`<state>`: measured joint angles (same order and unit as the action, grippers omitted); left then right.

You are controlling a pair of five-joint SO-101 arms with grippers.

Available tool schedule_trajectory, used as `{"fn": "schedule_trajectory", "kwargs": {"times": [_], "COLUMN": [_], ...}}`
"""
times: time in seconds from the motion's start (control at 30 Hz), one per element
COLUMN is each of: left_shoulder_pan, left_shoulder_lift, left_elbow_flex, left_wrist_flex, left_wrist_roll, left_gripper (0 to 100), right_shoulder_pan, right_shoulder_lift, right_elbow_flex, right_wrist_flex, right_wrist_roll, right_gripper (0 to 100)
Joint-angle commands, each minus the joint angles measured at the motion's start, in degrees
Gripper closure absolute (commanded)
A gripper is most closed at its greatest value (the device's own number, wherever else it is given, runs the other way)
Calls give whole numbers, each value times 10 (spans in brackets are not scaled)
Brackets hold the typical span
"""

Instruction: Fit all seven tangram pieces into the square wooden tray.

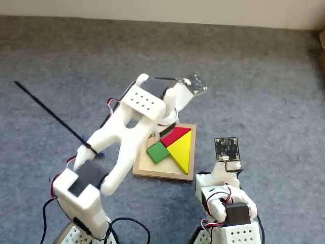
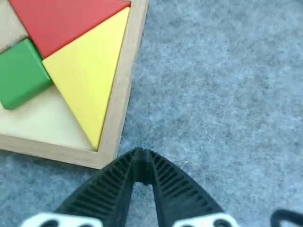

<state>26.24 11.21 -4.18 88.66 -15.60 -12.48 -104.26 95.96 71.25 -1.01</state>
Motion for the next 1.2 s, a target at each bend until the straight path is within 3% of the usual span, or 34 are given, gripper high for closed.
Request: {"fn": "schedule_trajectory", "kwargs": {"times": [0.0, 0.4, 0.77, 0.97, 1.17], "left_shoulder_pan": [19, 46, 89, 85, 53], "left_shoulder_lift": [-73, -118, -113, -112, -112], "left_elbow_flex": [45, 195, 254, 256, 256], "left_wrist_flex": [-36, -127, -185, -182, -185], "left_wrist_roll": [5, 34, 34, 34, 34], "left_gripper": [995, 995, 992, 864, 849], "right_shoulder_pan": [5, 5, 5, 5, 5], "right_shoulder_lift": [-9, -9, -9, -9, -9], "right_elbow_flex": [86, 86, 86, 86, 86], "right_wrist_flex": [4, 4, 4, 4, 4], "right_wrist_roll": [-3, -3, -3, -3, -3], "right_gripper": [984, 984, 984, 984, 984]}}
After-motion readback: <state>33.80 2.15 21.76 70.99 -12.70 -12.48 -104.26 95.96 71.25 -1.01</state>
